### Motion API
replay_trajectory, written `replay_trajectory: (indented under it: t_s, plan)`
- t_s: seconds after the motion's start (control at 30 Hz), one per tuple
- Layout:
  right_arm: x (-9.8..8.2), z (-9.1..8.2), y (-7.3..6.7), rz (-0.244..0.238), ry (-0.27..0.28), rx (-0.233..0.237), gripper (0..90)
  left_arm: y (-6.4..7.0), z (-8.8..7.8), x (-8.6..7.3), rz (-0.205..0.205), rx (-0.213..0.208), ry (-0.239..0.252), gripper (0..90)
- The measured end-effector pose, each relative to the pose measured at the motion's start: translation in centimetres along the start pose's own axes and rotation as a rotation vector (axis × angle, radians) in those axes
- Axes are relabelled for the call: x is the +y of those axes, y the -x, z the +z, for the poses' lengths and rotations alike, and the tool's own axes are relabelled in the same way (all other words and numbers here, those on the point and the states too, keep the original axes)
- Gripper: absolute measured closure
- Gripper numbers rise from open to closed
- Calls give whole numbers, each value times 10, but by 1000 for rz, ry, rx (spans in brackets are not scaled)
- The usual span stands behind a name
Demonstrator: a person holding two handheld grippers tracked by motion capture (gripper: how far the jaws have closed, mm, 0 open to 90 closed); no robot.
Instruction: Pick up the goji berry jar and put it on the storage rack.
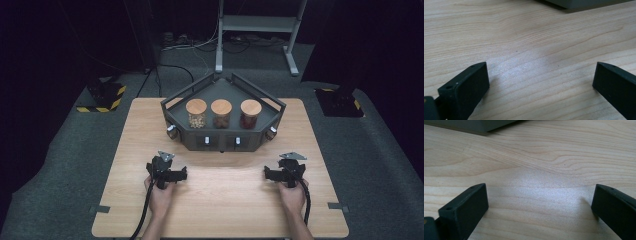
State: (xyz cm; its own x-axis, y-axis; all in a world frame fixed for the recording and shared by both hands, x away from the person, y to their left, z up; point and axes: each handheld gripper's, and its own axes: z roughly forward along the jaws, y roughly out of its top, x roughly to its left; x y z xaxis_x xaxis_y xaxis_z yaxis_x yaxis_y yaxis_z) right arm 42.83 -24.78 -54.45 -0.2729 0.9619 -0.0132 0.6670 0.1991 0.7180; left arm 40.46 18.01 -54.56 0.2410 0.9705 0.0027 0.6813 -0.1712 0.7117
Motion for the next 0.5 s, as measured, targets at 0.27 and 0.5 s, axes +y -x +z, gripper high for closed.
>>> replay_trajectory:
  t_s: [0.27, 0.5]
  plan:
    - [0, 0, 0, 3, 0, -1, 5, 0, 0, 0, 0, 0, 0, 7]
    - [0, 0, -1, 4, 0, -2, 5, 0, 0, 0, 0, 0, 0, 7]
